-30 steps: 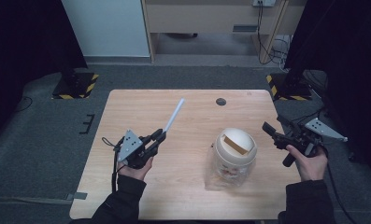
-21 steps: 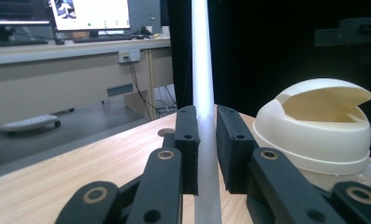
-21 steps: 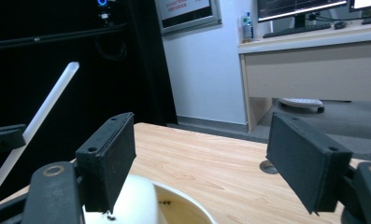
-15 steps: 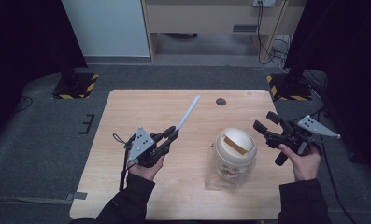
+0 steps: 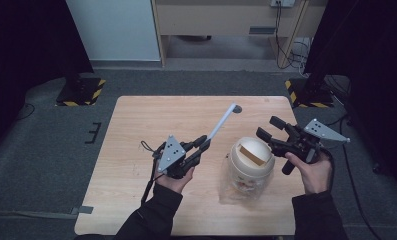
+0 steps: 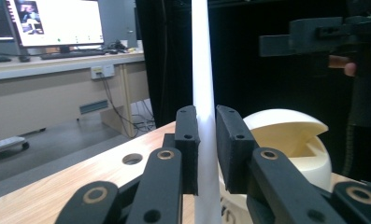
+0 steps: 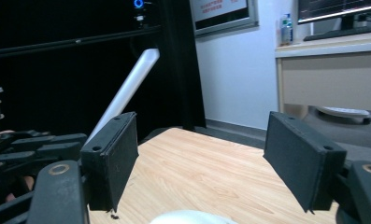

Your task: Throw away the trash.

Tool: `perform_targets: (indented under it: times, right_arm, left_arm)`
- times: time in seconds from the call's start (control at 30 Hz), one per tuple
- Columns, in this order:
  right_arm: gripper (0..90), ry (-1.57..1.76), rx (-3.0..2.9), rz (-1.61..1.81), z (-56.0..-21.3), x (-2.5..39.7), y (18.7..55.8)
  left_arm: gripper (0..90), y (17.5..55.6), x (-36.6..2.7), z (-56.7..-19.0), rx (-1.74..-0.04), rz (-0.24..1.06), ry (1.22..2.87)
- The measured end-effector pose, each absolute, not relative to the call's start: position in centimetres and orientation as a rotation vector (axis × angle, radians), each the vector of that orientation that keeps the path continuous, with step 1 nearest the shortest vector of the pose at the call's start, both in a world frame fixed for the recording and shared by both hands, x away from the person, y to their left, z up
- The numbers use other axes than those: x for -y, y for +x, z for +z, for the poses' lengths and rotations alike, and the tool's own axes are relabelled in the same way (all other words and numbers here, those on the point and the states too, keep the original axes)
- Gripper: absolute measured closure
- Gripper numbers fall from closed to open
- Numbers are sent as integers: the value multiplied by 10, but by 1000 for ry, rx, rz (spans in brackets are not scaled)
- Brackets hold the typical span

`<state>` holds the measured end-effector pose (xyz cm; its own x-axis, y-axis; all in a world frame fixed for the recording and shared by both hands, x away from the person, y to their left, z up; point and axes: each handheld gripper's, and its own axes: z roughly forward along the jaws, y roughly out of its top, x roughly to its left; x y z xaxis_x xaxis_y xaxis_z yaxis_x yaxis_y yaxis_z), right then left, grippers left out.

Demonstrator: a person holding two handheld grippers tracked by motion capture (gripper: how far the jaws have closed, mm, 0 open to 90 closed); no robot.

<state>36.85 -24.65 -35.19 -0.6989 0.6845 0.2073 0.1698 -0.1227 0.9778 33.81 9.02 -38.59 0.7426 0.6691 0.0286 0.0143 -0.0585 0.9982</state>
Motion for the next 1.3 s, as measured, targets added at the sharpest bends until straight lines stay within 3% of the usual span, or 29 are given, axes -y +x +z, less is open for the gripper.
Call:
perform_targets:
  times: [0.7,0.83,0.97,1.1,1.3]
  right_arm:
    - [376,905,-1905,1962,-359,213,367]
    - [476,901,-1926,1979,-359,210,366]
    - [678,901,-1933,2039,-358,210,363]
    - [775,898,-1943,2107,-357,210,362]
    - [802,881,-1921,2094,-356,211,360]
  left_arm:
    - [788,327,-54,-393,-500,537,1575]
    - [787,323,-45,-393,-478,525,1578]
    - [786,322,-42,-393,-476,511,1580]
    - [765,321,-46,-392,-492,492,1590]
    - [685,322,-78,-393,-565,509,1629]
